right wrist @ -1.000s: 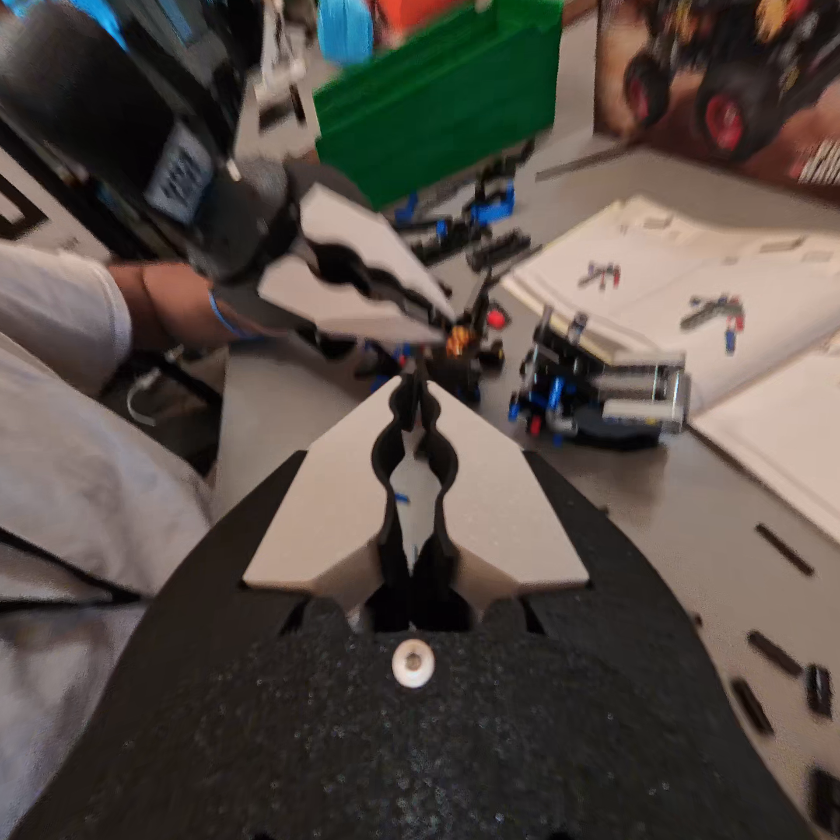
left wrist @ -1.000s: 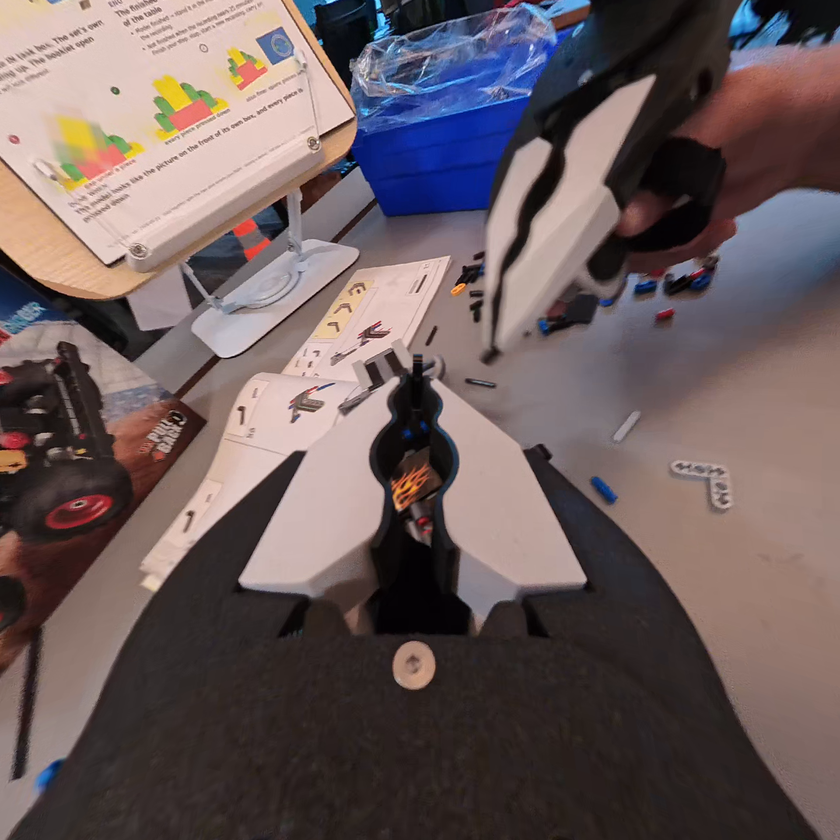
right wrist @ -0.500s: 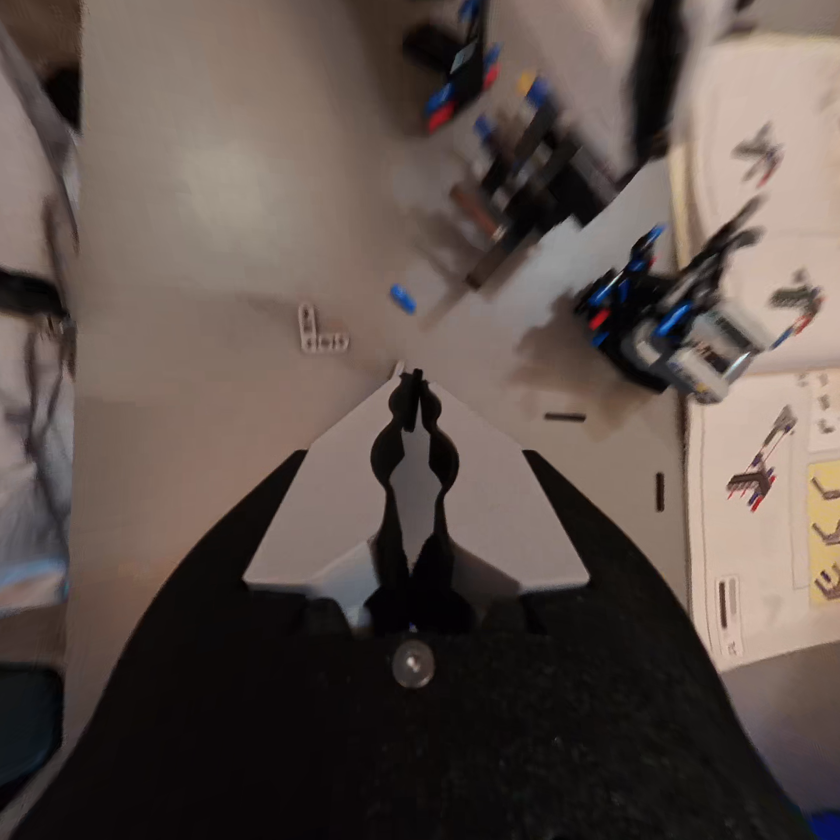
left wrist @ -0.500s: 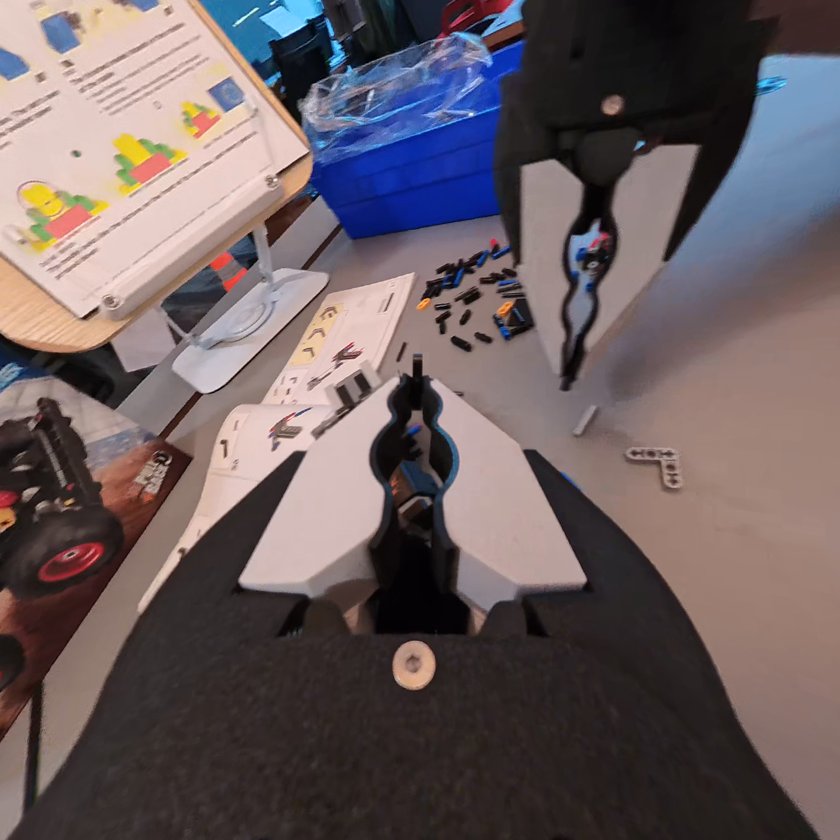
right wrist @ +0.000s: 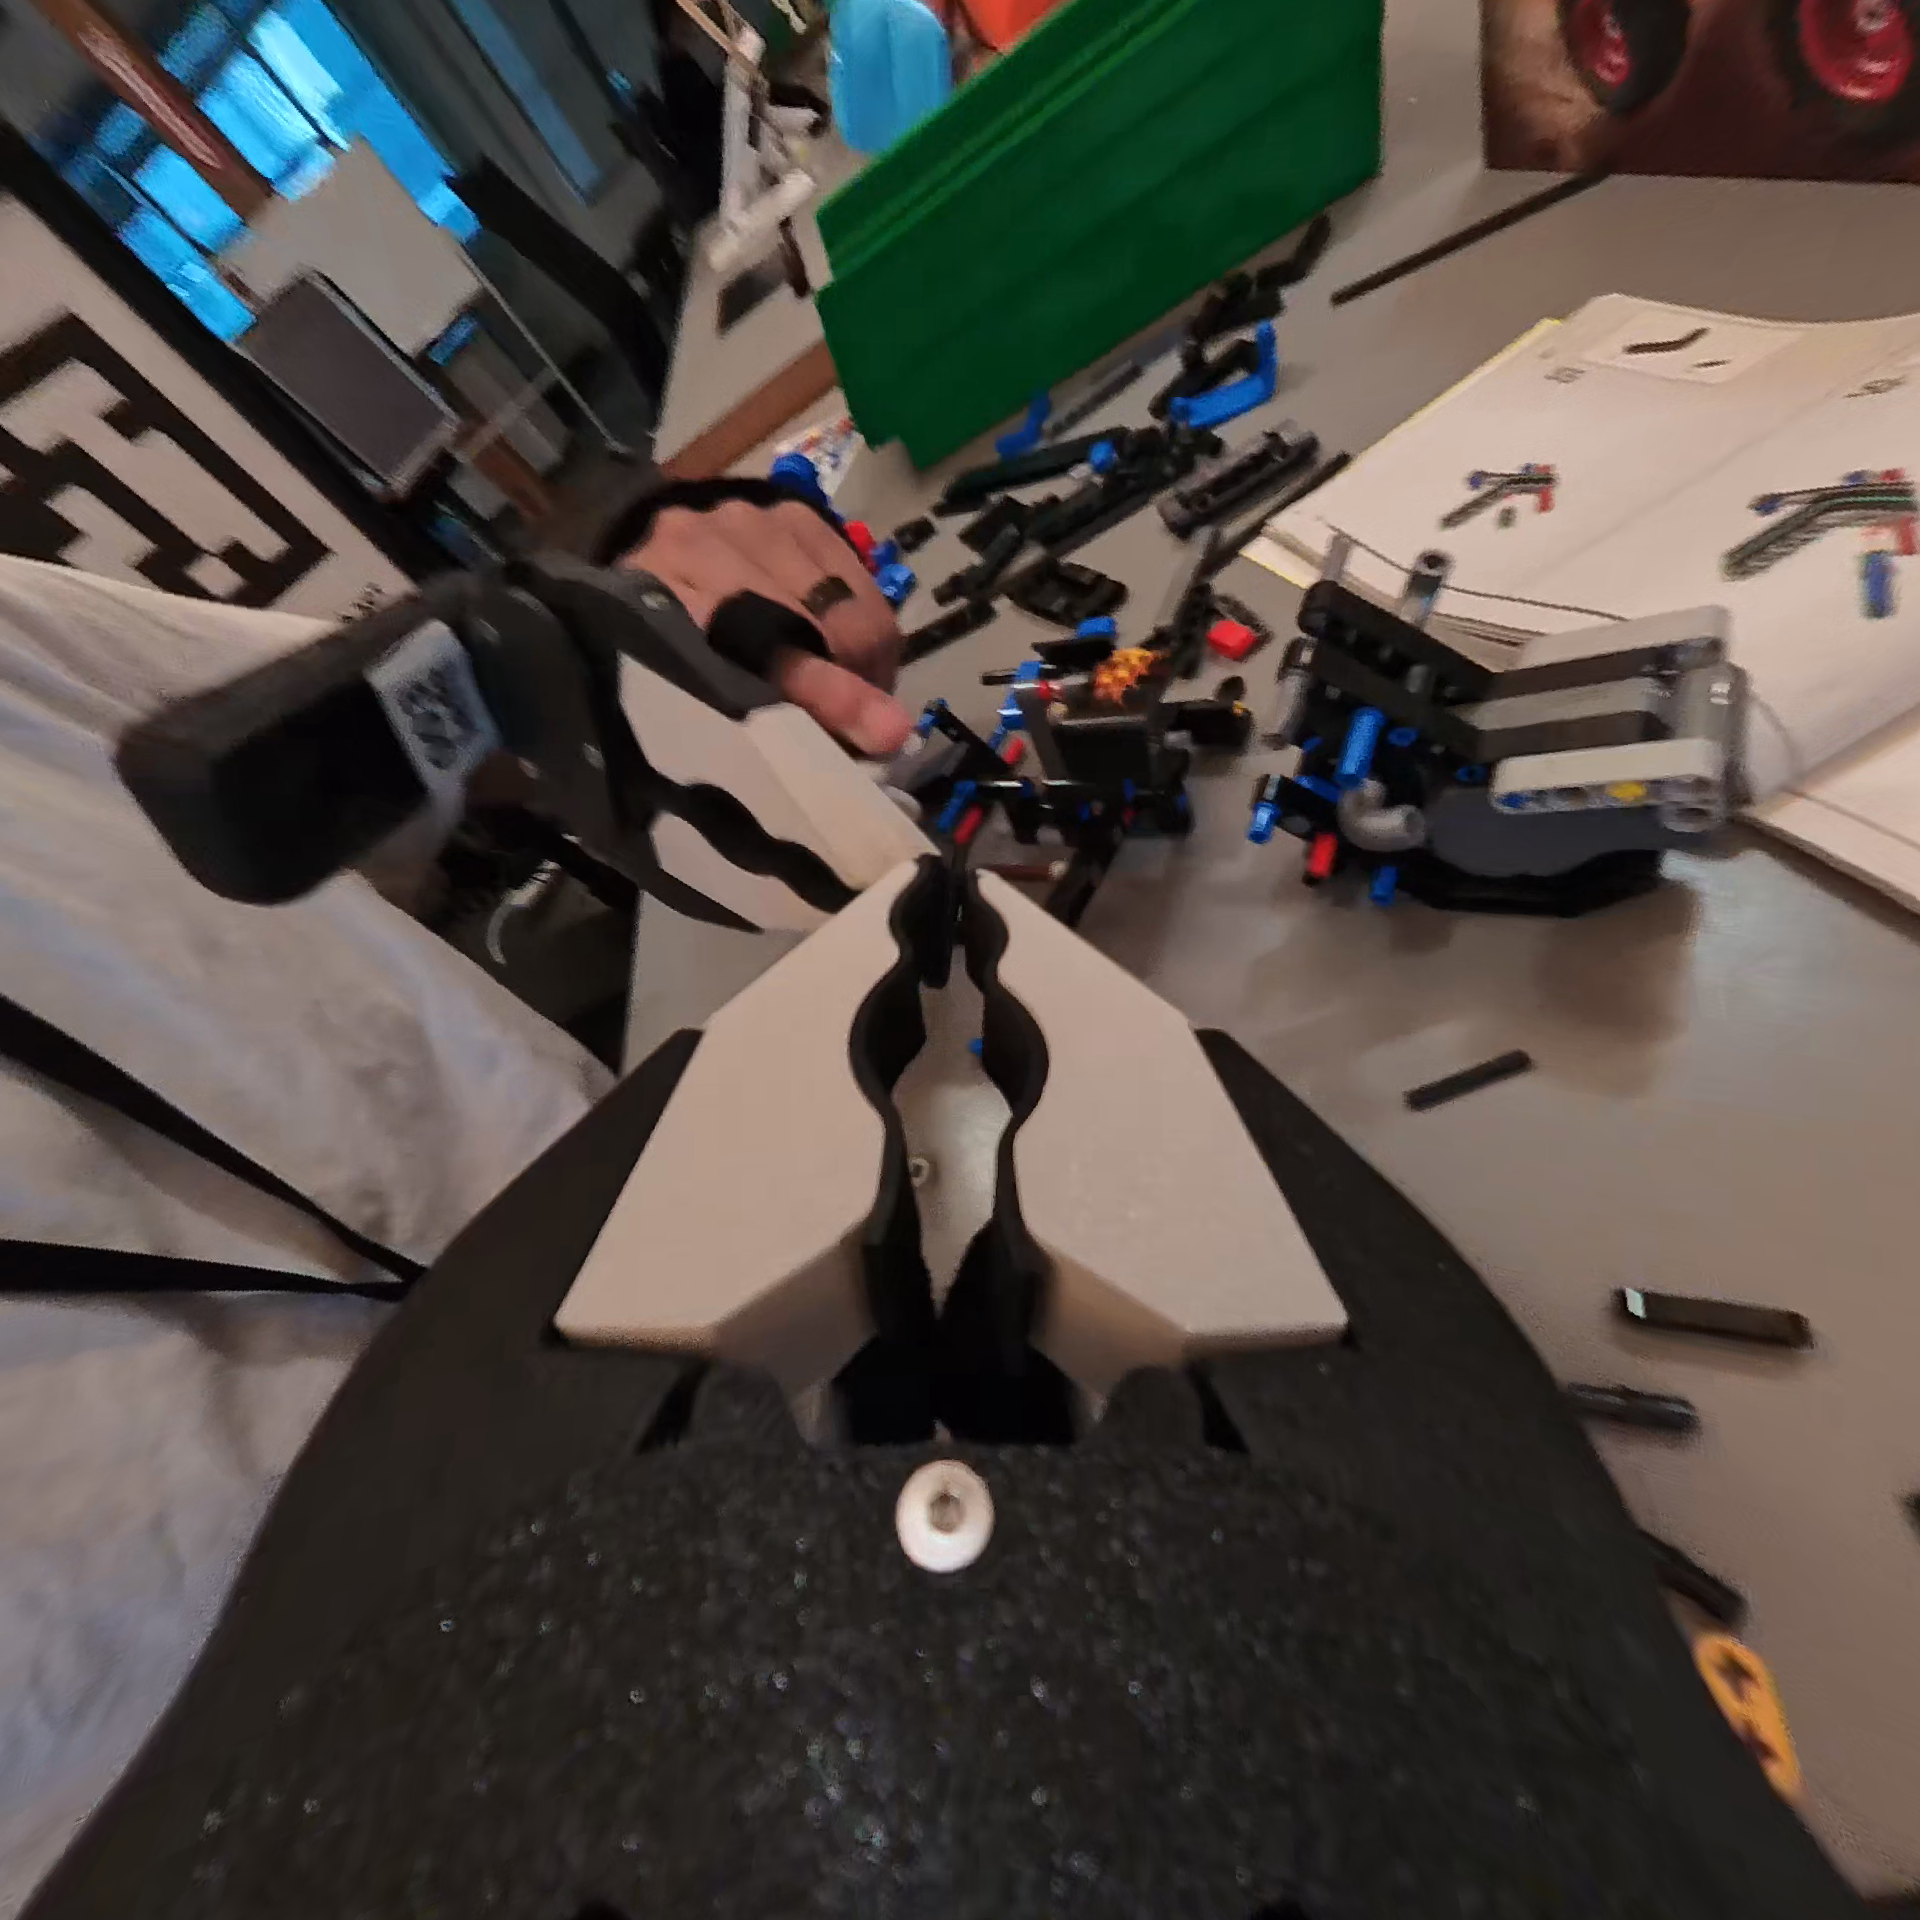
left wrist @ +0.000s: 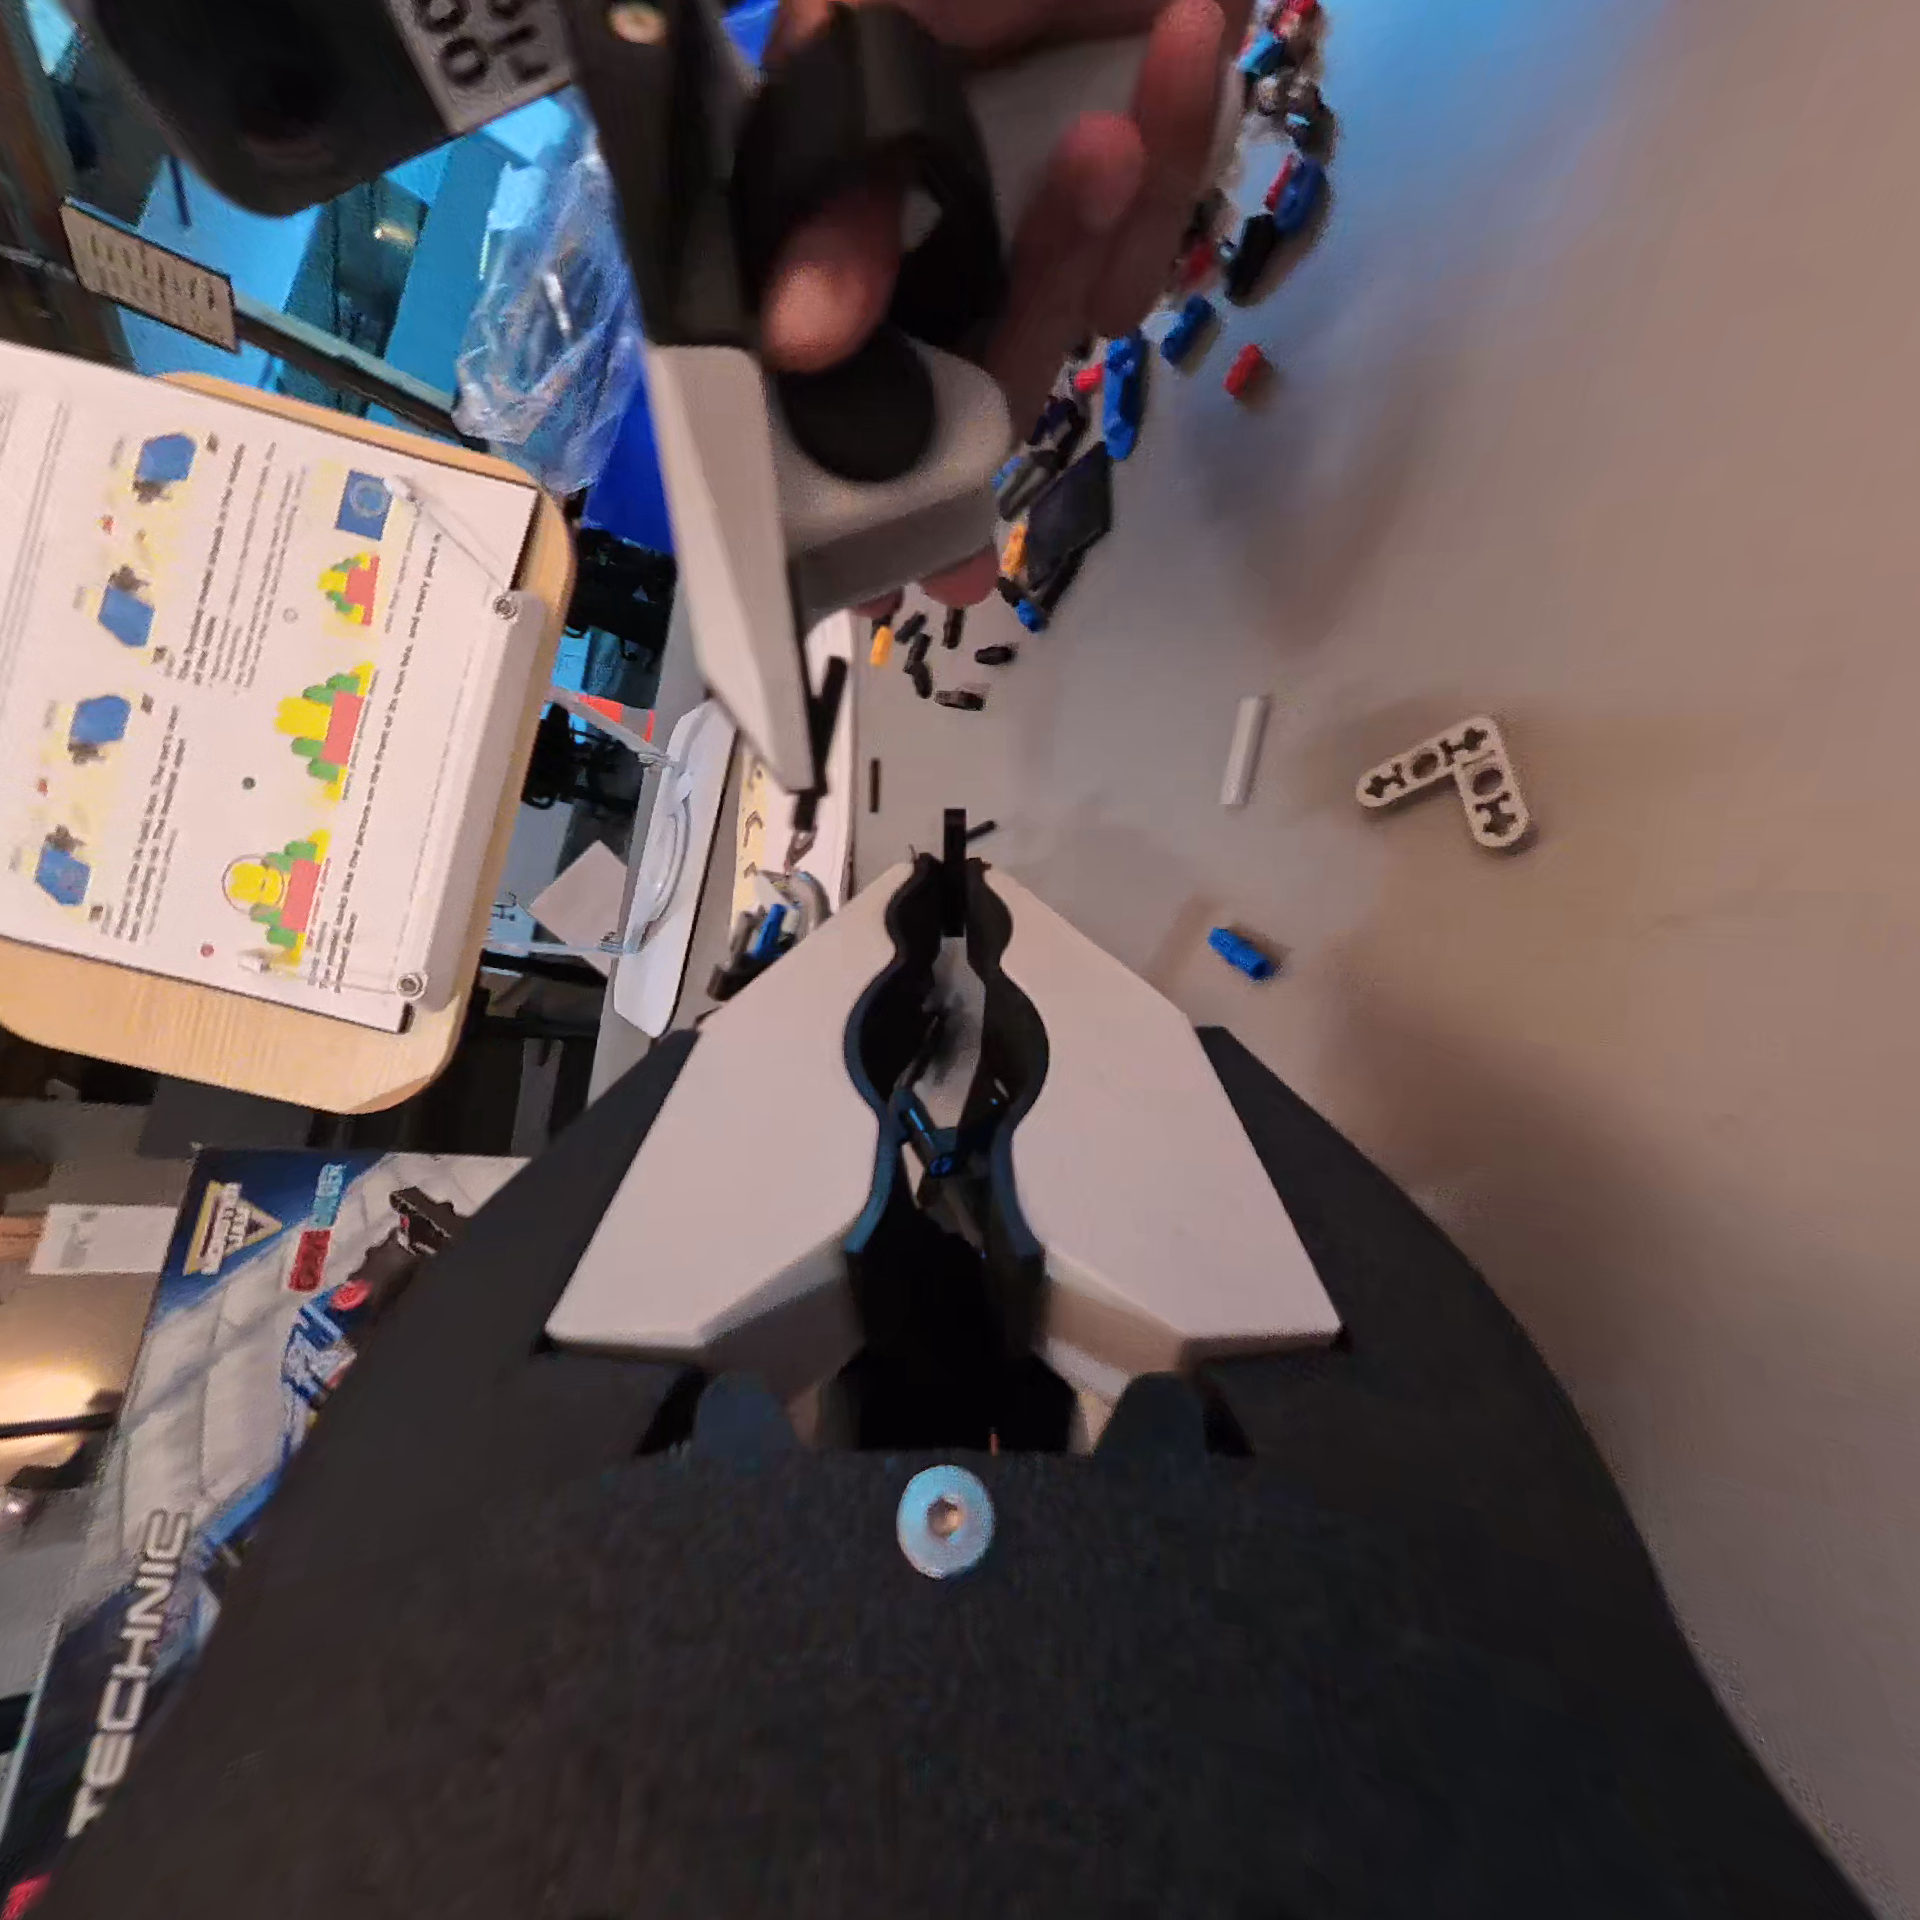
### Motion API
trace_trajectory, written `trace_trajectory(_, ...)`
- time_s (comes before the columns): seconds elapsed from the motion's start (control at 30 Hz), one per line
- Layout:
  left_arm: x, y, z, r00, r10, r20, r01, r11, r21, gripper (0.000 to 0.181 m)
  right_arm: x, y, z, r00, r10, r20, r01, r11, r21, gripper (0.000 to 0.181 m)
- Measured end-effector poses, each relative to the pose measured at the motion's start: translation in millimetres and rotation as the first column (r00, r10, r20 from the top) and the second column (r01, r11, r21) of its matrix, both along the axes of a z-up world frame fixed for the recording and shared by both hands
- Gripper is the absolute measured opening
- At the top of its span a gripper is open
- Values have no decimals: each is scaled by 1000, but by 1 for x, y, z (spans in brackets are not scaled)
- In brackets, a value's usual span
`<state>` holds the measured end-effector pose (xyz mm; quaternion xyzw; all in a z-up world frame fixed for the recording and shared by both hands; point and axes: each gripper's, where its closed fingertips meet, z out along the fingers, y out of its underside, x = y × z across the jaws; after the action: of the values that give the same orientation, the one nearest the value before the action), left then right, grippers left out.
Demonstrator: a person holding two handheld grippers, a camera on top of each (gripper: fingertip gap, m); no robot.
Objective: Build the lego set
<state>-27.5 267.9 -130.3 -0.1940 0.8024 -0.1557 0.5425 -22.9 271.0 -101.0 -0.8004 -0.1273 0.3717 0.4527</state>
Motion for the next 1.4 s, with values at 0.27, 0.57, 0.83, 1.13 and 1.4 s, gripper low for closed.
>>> trace_trajectory(0.27,5,13,-3,998,55,-3,-55,998,2,2,-12,0,-16,977,10,211,-15,1000,25,1)
trace_trajectory(0.57,10,24,21,986,164,-23,-160,910,-382,2,-8,8,3,964,-216,153,193,970,149,1)
trace_trajectory(0.83,8,23,45,989,127,-73,-135,602,-787,2,-3,17,26,872,-490,9,468,837,282,1)
trace_trajectory(1.13,8,25,45,987,143,-66,-142,628,-765,2,-1,19,22,865,-501,-25,490,832,262,1)
trace_trajectory(1.4,10,27,40,984,160,-73,-160,636,-755,2,-2,21,21,870,-488,-72,491,840,231,1)
